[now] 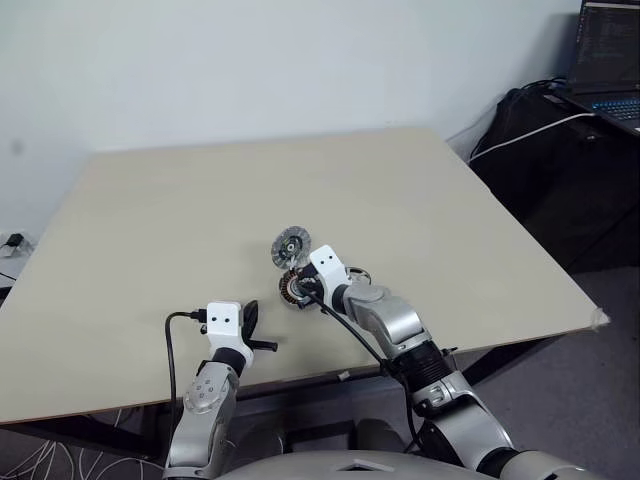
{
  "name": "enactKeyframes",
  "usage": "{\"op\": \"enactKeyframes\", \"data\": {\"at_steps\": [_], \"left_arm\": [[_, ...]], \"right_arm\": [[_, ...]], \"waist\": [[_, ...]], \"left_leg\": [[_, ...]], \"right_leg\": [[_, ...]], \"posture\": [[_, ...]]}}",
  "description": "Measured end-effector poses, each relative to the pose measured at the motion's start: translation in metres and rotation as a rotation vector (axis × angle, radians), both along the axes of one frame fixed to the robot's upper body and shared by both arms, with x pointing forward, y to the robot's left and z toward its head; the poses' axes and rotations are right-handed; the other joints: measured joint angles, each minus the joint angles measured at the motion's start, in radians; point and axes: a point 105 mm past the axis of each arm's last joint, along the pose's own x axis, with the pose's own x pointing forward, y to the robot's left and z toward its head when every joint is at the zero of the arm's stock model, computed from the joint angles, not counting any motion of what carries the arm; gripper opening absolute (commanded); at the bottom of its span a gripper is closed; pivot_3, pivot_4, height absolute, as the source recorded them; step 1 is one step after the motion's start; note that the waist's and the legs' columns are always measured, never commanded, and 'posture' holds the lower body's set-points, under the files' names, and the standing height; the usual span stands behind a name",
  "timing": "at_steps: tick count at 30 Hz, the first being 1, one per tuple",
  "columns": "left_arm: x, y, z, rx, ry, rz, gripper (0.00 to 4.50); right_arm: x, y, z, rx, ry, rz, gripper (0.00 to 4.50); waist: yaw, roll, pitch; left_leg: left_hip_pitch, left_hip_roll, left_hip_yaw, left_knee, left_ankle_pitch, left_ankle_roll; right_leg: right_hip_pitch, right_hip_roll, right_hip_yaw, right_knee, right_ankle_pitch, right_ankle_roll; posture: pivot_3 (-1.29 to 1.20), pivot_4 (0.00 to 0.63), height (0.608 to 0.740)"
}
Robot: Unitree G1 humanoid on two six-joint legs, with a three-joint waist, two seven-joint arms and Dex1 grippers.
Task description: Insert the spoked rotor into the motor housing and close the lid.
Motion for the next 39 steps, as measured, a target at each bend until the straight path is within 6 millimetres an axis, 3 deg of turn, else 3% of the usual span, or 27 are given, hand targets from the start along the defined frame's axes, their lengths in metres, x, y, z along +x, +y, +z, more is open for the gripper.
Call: {"op": "enactKeyframes", "data": {"at_steps": [8,15,24,39], "left_arm": [[0.0,0.0,0.0,-0.002,-0.001,-0.001,0.0],[0.0,0.0,0.0,-0.003,-0.002,-0.002,0.0],[0.0,0.0,0.0,-0.004,0.0,0.0,0.0],[0.0,-0.001,0.0,-0.005,0.0,-0.001,0.0]], "right_arm": [[-0.006,0.003,0.006,0.044,-0.04,0.051,0.03],[0.007,0.006,0.017,0.034,-0.102,0.011,0.03],[0.013,0.008,-0.001,-0.01,-0.077,-0.02,0.03],[0.016,0.008,-0.002,-0.034,-0.083,-0.023,0.03]], "waist": [[0.0,0.0,0.0],[0.0,0.0,0.0],[-0.001,0.0,0.0],[-0.002,0.0,0.0]], "left_leg": [[0.0,0.0,0.0,0.0,0.0,0.0],[0.0,0.0,0.0,0.0,0.0,0.0],[0.0,0.0,0.0,0.0,0.0,0.0],[0.001,0.0,0.0,0.0,0.0,-0.001]], "right_leg": [[0.0,0.0,0.0,0.0,0.0,0.0],[0.0,0.0,0.0,0.001,0.0,0.0],[0.0,0.0,0.0,0.001,0.0,0.0],[0.0,0.0,0.0,0.002,0.0,-0.001]], "posture": [[0.0,0.0,0.74],[0.0,0.0,0.74],[0.0,0.0,0.74],[0.0,0.0,0.74]]}}
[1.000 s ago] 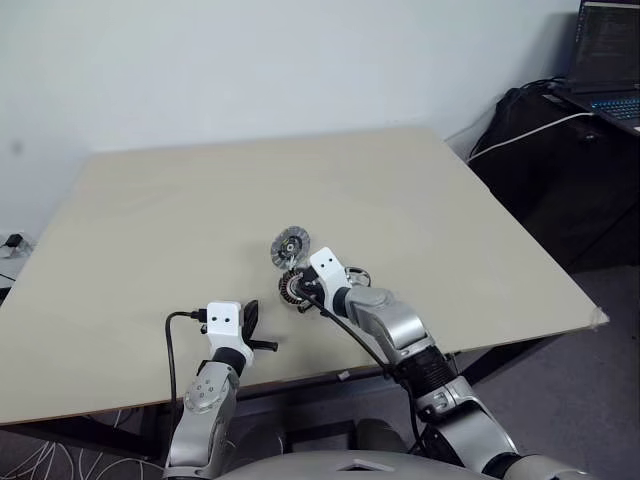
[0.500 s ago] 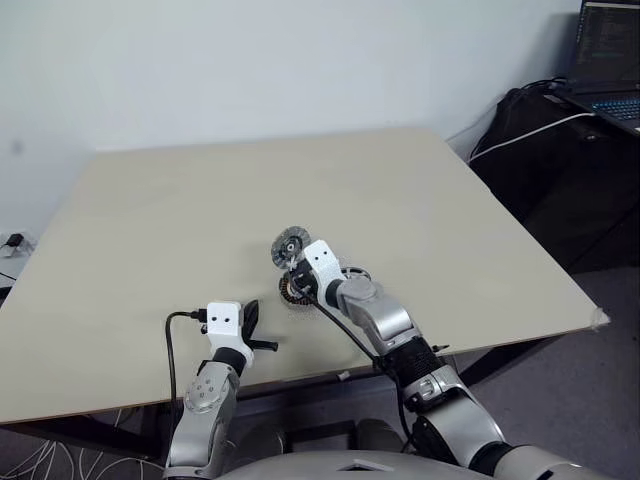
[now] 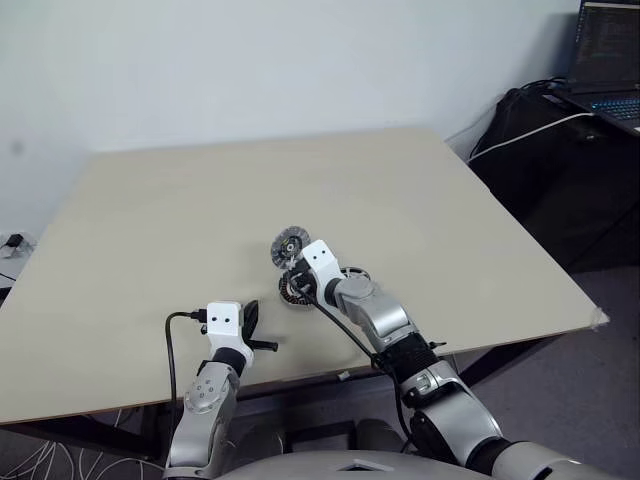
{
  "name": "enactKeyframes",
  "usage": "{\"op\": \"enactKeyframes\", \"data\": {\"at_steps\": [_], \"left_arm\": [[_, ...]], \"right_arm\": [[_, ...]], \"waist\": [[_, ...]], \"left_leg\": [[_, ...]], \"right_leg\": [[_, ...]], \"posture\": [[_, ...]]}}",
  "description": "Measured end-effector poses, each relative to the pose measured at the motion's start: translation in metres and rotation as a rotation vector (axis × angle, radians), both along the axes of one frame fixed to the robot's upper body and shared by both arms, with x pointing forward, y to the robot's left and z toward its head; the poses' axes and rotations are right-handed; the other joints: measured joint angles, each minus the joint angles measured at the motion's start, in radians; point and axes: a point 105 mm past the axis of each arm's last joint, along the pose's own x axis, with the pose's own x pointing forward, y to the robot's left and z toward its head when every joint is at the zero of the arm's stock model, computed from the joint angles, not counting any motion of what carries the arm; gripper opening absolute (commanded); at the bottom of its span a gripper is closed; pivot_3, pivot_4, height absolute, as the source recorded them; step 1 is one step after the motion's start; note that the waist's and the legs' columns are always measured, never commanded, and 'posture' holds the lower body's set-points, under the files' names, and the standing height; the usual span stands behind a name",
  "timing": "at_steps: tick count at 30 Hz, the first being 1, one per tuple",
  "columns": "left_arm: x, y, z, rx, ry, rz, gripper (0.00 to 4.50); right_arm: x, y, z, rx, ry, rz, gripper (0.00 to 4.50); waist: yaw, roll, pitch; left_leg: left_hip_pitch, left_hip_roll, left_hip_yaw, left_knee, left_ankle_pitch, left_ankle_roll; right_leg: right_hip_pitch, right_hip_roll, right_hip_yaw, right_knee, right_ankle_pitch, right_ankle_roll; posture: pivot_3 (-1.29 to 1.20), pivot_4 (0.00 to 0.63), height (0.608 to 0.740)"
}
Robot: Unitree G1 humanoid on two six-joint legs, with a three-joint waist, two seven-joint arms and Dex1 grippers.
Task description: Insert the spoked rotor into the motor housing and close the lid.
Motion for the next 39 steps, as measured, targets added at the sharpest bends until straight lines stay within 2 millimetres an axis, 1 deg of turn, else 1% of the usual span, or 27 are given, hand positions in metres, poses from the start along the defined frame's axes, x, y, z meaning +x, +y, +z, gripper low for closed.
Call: {"op": "enactKeyframes", "data": {"at_steps": [4,8,12,17,26,29,32,35,38,39], "left_arm": [[0.0,0.0,0.0,0.0,0.0,-0.002,0.0],[0.0,-0.001,0.0,0.0,0.0,-0.003,0.0],[0.0,-0.001,0.0,0.0,0.0,-0.003,0.0],[0.0,-0.001,0.0,0.0,0.0,-0.002,0.0],[0.0,-0.001,0.0,-0.001,0.0,-0.002,0.0],[0.0,-0.001,0.0,-0.001,0.001,-0.002,0.0],[0.0,-0.001,-0.001,-0.002,0.005,-0.001,0.0],[-0.001,-0.001,-0.002,-0.004,0.008,0.001,0.0],[-0.002,-0.001,-0.003,-0.007,0.012,0.002,0.0],[-0.002,-0.001,-0.004,-0.009,0.013,0.002,0.0]], "right_arm": [[-0.003,0.002,0.002,0.038,-0.004,0.001,0.03],[0.001,0.006,0.015,0.081,-0.043,-0.004,0.03],[0.001,0.005,0.013,0.074,-0.037,-0.005,0.03],[-0.002,0.002,-0.002,0.031,0.003,-0.013,0.03],[-0.001,0.0,-0.002,0.005,-0.008,-0.021,0.03],[-0.003,-0.005,0.007,0.045,-0.041,-0.031,0.03],[0.0,-0.018,0.027,0.086,-0.123,-0.053,0.03],[0.004,-0.046,0.046,0.124,-0.191,-0.143,0.03],[0.007,-0.085,0.054,0.129,-0.221,-0.275,0.61],[0.006,-0.101,0.055,0.133,-0.223,-0.334,0.95]], "waist": [[0.0,0.0,0.0],[0.0,0.0,0.0],[0.0,0.0,0.0],[0.0,0.0,0.0],[0.0,0.001,0.0],[0.002,0.001,0.0],[0.002,0.001,0.0],[0.004,0.001,0.0],[0.005,0.001,0.0],[0.006,0.001,0.0]], "left_leg": [[0.0,0.0,0.0,0.0,0.0,0.0],[0.0,0.0,0.0,0.0,0.0,0.0],[0.0,0.0,0.0,0.0,0.0,0.0],[0.0,0.0,0.0,0.0,0.0,0.0],[0.001,0.0,0.0,0.0,0.001,-0.001],[0.001,0.0,0.0,0.0,0.001,-0.001],[0.001,0.0,0.0,0.0,0.0,-0.001],[0.001,0.0,-0.001,0.0,0.0,-0.001],[0.001,0.0,0.0,0.001,0.0,-0.001],[0.0,0.0,-0.001,0.001,0.0,-0.001]], "right_leg": [[0.0,0.0,0.0,0.0,0.0,0.0],[0.0,0.0,0.0,0.0,0.0,0.0],[0.0,0.0,0.0,0.001,0.0,0.0],[0.0,0.0,0.0,0.001,0.0,0.0],[0.0,0.0,0.0,0.003,0.0,-0.001],[0.0,0.0,0.0,0.002,-0.001,-0.001],[0.0,0.0,0.0,0.002,-0.001,-0.001],[0.0,0.0,0.0,0.002,-0.001,-0.001],[0.001,0.0,0.0,0.002,-0.001,0.0],[0.001,0.0,0.0,0.002,-0.001,0.0]], "posture": [[0.0,0.0,0.74],[0.0,0.0,0.74],[0.0,0.0,0.74],[0.0,0.0,0.74],[0.0,0.0,0.74],[0.0,0.0,0.74],[0.0,0.0,0.74],[0.0,0.0,0.74],[0.0,0.0,0.74],[0.0,0.0,0.74]]}}
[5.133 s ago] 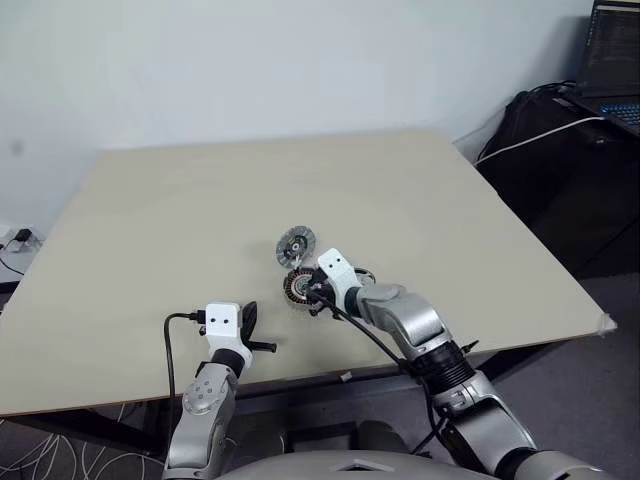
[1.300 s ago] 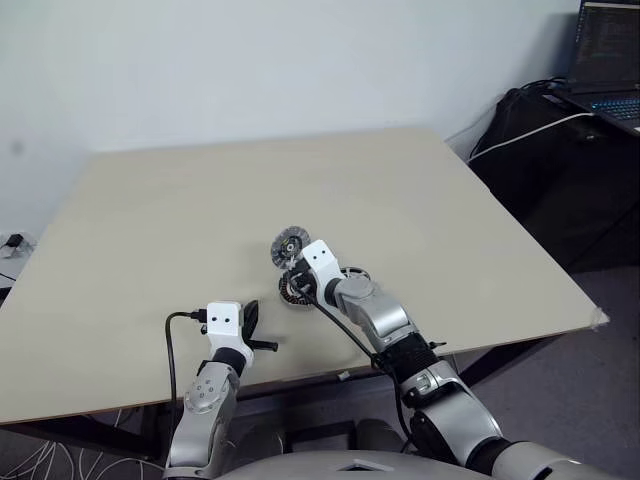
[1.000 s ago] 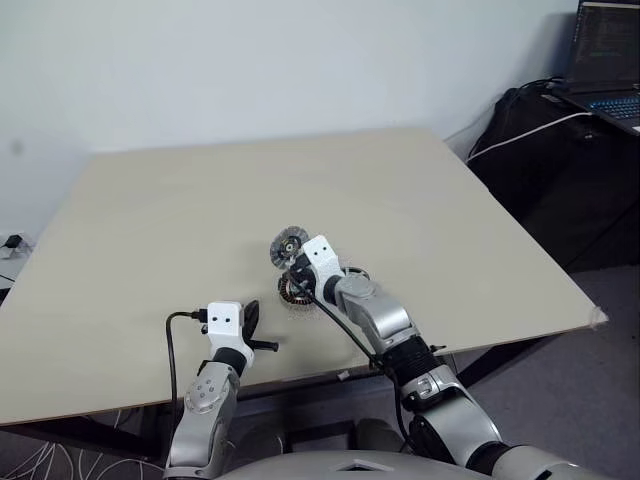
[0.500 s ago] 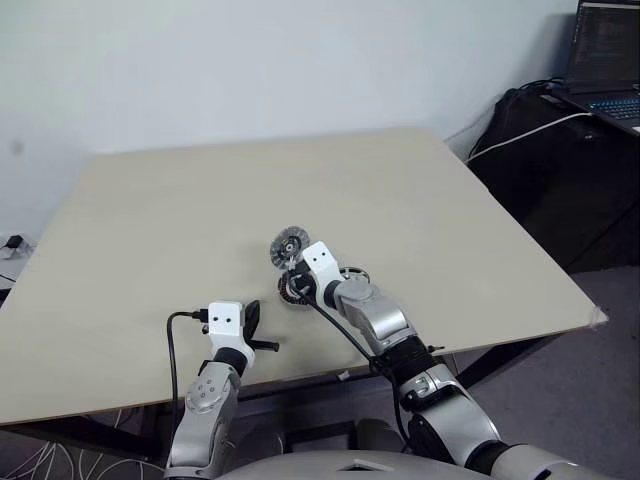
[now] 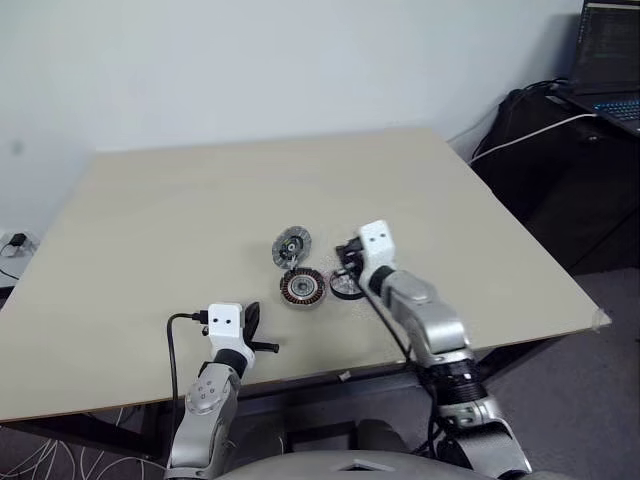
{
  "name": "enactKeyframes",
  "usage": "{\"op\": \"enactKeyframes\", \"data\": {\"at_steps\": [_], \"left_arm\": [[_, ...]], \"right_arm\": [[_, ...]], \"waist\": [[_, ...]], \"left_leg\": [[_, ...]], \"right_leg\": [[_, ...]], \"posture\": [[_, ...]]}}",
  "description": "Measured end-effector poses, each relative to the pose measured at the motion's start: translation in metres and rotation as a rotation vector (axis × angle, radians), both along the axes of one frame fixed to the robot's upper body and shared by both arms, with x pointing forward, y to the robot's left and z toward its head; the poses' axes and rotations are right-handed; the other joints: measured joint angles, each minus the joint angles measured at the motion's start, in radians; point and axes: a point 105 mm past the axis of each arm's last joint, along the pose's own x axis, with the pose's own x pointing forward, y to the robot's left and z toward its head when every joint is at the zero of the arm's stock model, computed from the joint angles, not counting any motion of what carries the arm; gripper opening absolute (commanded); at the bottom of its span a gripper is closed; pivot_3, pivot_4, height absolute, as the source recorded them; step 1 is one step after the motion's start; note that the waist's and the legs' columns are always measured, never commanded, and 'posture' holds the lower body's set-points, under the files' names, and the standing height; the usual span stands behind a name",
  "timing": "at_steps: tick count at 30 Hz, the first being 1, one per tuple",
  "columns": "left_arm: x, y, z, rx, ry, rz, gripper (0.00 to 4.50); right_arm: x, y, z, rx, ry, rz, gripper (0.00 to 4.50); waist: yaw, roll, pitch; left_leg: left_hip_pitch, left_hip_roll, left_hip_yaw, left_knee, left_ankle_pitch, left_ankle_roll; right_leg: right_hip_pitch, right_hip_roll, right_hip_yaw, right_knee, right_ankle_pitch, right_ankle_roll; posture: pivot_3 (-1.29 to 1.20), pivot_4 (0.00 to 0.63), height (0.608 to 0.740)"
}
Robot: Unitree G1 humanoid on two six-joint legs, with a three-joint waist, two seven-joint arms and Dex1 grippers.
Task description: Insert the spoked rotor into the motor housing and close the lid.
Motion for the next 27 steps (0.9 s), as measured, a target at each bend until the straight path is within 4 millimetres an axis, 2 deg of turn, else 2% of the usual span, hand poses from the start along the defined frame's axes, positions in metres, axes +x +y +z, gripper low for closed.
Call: {"op": "enactKeyframes", "data": {"at_steps": [3,5,8,10,14,21,24,27], "left_arm": [[-0.001,0.0,-0.001,-0.012,0.005,0.003,0.0],[-0.001,0.0,-0.001,-0.015,0.005,0.001,0.0],[-0.001,-0.001,-0.001,-0.019,0.008,-0.003,0.0],[-0.002,-0.001,-0.001,-0.022,0.009,-0.008,0.0],[-0.002,-0.002,-0.002,-0.022,0.014,-0.021,0.0],[-0.002,-0.002,-0.004,-0.018,0.027,-0.029,0.0],[-0.002,-0.003,-0.004,-0.018,0.028,-0.034,0.0],[-0.002,-0.003,-0.004,-0.018,0.029,-0.035,0.0]], "right_arm": [[-0.007,-0.039,-0.004,0.013,0.032,-0.135,1.95],[-0.016,-0.056,-0.009,0.049,0.069,-0.205,2.58],[-0.031,-0.065,-0.021,0.127,0.149,-0.266,3.54],[-0.038,-0.061,-0.026,0.23,0.201,-0.297,4.15],[-0.051,-0.043,-0.03,0.447,0.313,-0.306,4.15],[-0.065,-0.055,-0.042,0.67,0.467,-0.408,4.15],[-0.058,-0.05,-0.044,0.757,0.517,-0.421,4.15],[-0.045,-0.036,-0.035,0.836,0.53,-0.384,4.15]], "waist": [[0.0,0.0,0.0],[-0.001,0.0,0.0],[-0.003,0.001,0.0],[-0.003,0.001,0.001],[-0.002,0.002,0.002],[0.0,0.005,0.003],[-0.006,0.007,0.004],[-0.006,0.008,0.005]], "left_leg": [[0.0,0.0,0.0,0.0,0.0,0.0],[0.0,0.001,0.0,0.0,0.0,0.0],[0.0,0.001,0.0,0.0,0.0,0.0],[0.0,0.001,0.0,0.0,0.0,0.0],[0.0,0.001,0.0,0.0,0.0,0.0],[-0.001,0.001,0.0,0.0,-0.001,0.002],[-0.001,0.001,0.001,0.0,-0.001,0.002],[-0.001,0.002,0.001,0.0,0.0,0.002]], "right_leg": [[0.0,0.0,0.0,0.0,0.0,0.0],[0.0,0.0,0.0,0.0,-0.001,0.0],[0.0,0.0,0.0,0.0,-0.004,0.005],[0.0,0.0,0.0,0.0,-0.004,0.005],[0.0,-0.001,0.0,0.0,-0.003,0.005],[0.0,-0.001,0.0,-0.002,-0.003,0.006],[-0.001,-0.001,0.001,-0.002,-0.003,0.006],[0.0,0.0,0.0,-0.002,-0.003,0.006]], "posture": [[0.0,0.0,0.74],[0.0,0.0,0.74],[0.0,0.0,0.74],[0.0,0.0,0.74],[0.0,0.0,0.74],[0.0,0.0,0.74],[0.0,0.0,0.74],[0.0,0.0,0.74]]}}
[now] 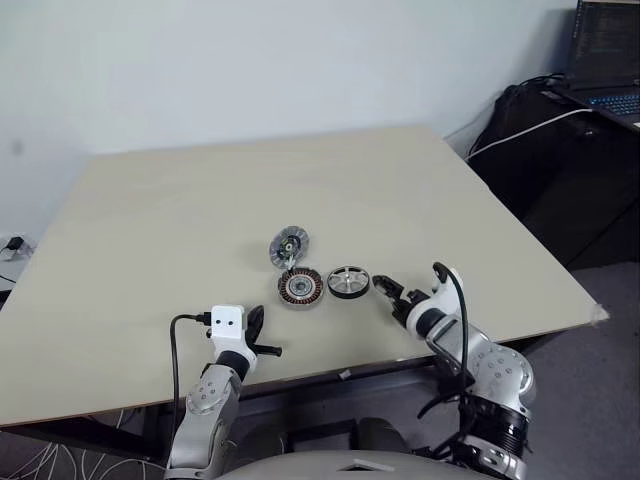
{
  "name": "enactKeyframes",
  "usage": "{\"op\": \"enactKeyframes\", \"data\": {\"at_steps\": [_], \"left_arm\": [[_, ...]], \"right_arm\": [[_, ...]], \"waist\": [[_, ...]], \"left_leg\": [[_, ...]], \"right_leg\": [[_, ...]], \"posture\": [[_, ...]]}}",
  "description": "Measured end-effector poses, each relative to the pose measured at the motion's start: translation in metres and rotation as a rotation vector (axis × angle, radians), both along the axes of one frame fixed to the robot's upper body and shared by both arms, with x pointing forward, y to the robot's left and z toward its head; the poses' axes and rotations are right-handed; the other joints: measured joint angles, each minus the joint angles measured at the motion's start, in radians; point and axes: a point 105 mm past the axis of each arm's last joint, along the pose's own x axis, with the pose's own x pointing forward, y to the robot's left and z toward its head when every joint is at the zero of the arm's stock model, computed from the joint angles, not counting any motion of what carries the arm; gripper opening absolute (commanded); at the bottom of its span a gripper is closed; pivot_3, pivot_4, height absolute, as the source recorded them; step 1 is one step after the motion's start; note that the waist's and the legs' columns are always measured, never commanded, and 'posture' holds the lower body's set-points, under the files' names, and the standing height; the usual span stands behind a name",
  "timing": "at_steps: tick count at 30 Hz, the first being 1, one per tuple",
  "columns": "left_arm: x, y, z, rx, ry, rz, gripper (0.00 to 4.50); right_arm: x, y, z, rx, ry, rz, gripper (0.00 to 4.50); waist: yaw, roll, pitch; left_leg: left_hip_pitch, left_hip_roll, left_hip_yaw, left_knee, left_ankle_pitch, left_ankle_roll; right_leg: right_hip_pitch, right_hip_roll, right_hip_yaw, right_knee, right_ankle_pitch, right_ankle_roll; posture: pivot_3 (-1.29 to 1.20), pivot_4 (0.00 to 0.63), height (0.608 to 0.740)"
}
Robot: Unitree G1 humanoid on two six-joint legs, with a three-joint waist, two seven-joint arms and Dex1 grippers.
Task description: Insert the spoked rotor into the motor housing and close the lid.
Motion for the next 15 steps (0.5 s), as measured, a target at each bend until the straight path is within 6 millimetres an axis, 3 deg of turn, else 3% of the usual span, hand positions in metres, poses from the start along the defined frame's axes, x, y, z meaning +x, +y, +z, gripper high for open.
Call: {"op": "enactKeyframes", "data": {"at_steps": [15], "left_arm": [[0.0,0.002,-0.001,0.008,0.002,0.0,0.0]], "right_arm": [[0.013,0.027,-0.004,0.083,0.034,0.052,4.15]], "waist": [[0.0,0.001,0.0]], "left_leg": [[0.0,-0.001,0.0,-0.001,-0.001,0.002]], "right_leg": [[0.0,0.0,0.0,-0.002,0.003,-0.005]], "posture": [[0.0,0.0,0.74]]}}
